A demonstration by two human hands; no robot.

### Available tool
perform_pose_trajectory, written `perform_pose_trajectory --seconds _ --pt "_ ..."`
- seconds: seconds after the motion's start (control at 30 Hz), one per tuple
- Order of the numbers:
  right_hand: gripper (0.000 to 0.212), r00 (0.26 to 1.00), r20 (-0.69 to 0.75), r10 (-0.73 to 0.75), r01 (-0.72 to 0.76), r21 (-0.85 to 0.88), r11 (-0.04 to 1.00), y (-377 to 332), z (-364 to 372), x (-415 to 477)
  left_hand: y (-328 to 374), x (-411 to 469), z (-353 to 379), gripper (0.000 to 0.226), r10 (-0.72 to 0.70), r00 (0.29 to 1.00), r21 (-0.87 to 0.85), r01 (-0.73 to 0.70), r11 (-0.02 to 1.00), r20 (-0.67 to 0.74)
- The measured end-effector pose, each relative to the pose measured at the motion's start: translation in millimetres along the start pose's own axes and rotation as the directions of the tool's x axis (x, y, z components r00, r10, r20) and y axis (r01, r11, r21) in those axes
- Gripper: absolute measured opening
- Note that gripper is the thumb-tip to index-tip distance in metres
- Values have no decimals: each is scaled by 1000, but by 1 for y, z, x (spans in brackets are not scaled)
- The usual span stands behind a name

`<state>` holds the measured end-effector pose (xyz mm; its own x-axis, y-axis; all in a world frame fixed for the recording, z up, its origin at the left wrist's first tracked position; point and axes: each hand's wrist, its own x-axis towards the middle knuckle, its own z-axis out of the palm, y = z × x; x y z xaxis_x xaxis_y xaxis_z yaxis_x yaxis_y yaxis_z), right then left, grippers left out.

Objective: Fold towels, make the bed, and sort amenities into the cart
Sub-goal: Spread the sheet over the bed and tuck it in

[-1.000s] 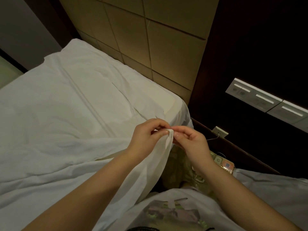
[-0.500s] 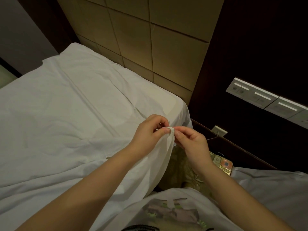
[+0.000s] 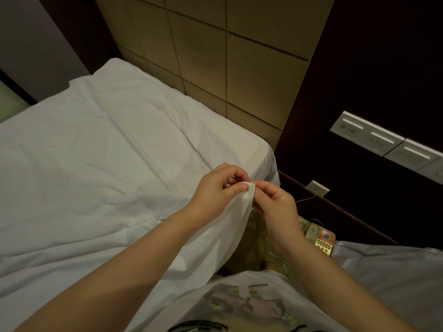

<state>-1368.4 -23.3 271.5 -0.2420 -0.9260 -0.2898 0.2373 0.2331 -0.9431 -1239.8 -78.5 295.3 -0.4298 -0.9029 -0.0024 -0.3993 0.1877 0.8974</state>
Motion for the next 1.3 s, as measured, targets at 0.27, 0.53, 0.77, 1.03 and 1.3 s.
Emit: perform_pose_trajectory --seconds 0.27,0.53,0.77,1.03,1.3 --pt "17 989 -138 -42 43 1 999 7 16 -9 2 -4 1 32 29 997 -11 -30 1000 -73" --pt "18 975 -162 -152 130 -139 982 3 22 -14 1 -6 -5 24 36 997 53 -33 998 -66" --pt "11 979 -118 -168 146 -175 974 -3 17 -12 -2 -4 -10 11 13 1000 23 -13 1000 -23" --pt "14 980 -150 -129 107 -146 983 -5 20 -6 -5 3 -16 28 -5 1000 -111 6 994 8" --pt "17 1000 9 0 1 -73 997 -14 7 5 -8 15 -18 13 111 993 91 -114 989 30"
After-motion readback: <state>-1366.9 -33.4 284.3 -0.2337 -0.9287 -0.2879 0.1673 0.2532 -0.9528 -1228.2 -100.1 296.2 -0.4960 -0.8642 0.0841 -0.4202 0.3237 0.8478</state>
